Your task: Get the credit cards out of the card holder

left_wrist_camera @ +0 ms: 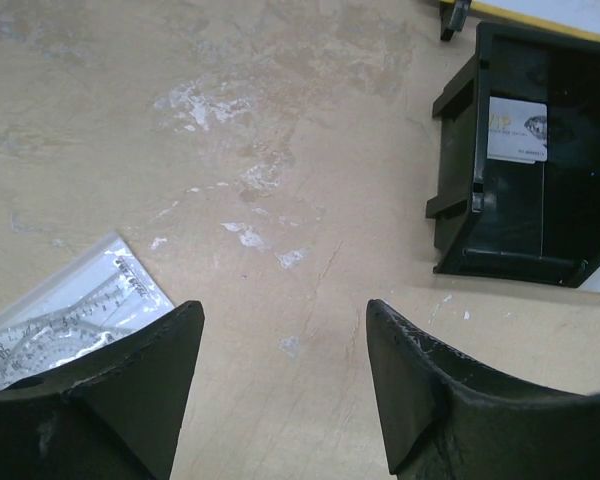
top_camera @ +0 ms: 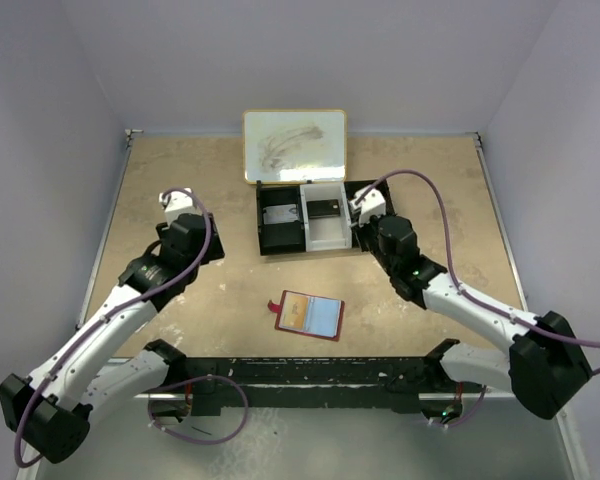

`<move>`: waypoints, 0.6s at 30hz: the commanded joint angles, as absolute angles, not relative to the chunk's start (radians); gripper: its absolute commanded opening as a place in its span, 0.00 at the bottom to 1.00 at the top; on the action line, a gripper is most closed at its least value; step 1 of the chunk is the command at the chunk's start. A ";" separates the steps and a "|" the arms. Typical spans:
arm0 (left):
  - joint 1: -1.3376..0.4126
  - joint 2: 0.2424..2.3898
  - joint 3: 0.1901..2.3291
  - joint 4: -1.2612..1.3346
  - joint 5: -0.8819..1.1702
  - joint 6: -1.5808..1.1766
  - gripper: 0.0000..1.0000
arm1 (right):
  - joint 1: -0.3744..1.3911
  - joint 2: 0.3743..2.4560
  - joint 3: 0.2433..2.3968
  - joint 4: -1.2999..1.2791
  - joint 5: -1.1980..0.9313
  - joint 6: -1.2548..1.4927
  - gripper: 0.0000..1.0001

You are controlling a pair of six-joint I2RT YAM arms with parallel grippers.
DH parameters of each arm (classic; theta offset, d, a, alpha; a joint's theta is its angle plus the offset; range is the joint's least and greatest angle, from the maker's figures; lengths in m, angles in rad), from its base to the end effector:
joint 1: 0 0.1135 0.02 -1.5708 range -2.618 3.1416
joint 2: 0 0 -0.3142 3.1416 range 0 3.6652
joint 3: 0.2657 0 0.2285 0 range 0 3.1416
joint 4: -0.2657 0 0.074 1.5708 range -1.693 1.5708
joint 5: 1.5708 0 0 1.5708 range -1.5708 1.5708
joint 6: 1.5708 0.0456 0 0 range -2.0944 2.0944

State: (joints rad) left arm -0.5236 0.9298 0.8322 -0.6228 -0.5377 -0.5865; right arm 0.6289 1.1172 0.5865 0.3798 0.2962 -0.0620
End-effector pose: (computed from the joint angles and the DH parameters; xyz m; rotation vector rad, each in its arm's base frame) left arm 0.1350 -0.0510 0.3289 -0.3367 2.1469 -0.0097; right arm 0.1850 0.1181 0.3184 -0.3714 1.6772 0.1655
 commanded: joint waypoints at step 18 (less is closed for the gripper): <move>-0.520 0.844 0.831 -0.626 -0.689 -0.578 0.66 | 0.550 1.388 0.885 0.306 -0.051 -0.544 0.00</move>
